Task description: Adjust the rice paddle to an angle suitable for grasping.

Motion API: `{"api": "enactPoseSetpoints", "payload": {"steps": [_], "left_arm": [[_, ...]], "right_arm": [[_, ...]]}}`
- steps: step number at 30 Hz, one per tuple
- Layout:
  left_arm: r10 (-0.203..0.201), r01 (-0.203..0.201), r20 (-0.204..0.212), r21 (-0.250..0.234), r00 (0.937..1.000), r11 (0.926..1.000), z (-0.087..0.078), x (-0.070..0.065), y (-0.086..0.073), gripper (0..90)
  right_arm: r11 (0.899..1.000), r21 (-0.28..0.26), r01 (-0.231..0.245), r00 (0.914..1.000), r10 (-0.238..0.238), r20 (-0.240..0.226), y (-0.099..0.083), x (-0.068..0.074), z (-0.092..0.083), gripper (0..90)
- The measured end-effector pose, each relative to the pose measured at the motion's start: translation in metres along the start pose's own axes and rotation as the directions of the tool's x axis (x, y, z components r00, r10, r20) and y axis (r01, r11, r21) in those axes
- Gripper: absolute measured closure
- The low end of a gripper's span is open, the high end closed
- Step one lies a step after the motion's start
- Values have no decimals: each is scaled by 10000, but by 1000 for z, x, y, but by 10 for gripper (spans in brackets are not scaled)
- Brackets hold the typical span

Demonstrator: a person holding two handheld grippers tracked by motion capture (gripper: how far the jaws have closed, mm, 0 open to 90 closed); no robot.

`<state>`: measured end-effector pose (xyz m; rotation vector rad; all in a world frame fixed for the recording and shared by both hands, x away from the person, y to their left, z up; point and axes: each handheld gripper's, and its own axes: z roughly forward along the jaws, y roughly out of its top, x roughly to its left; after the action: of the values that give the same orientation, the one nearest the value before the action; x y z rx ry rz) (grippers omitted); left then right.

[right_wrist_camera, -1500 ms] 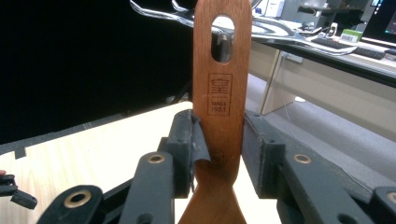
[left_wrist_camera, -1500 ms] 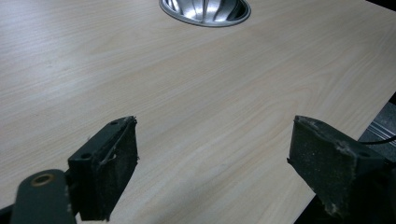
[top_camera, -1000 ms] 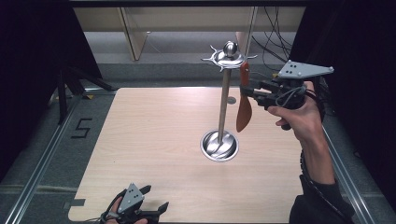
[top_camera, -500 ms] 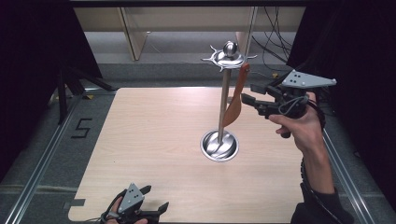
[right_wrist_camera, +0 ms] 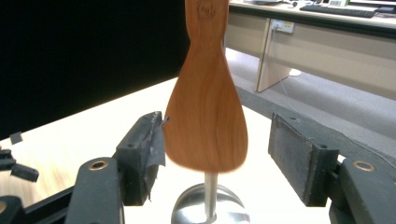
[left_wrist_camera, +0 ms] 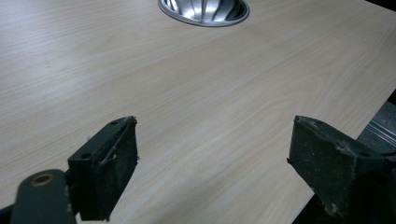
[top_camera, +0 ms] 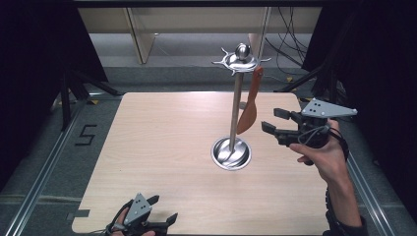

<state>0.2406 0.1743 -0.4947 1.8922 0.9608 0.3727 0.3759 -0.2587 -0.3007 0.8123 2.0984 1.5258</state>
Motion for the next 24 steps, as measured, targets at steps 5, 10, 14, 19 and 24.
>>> {"api": "enactPoseSetpoints", "payload": {"steps": [5, 10, 14, 19, 24], "left_arm": [[-73, 73, 19, -101, 10000, 9999, 1, -1, 1, 149], [104, -104, -2, -46, 9999, 9999, -1, 0, 2, 149], [313, -313, 14, -36, 9995, 9995, -1, 1, 3, 149], [284, -284, -2, -20, 9996, 9996, -1, 2, 3, 149], [1, -1, -8, -46, 10000, 10000, 0, 0, 4, 149]], "right_arm": [[9996, 300, -11, 10000, 11, 18, -13, 0, 3, 357], [9980, 632, -89, 9999, 85, 66, -24, 0, 4, 355], [9981, 622, -13, 10000, 9, 72, -31, 1, 5, 351], [9970, 763, -108, 9999, 103, 69, -38, 2, 5, 347], [9915, 1253, -351, 9994, 353, 13, -50, 1, 8, 343]]}}
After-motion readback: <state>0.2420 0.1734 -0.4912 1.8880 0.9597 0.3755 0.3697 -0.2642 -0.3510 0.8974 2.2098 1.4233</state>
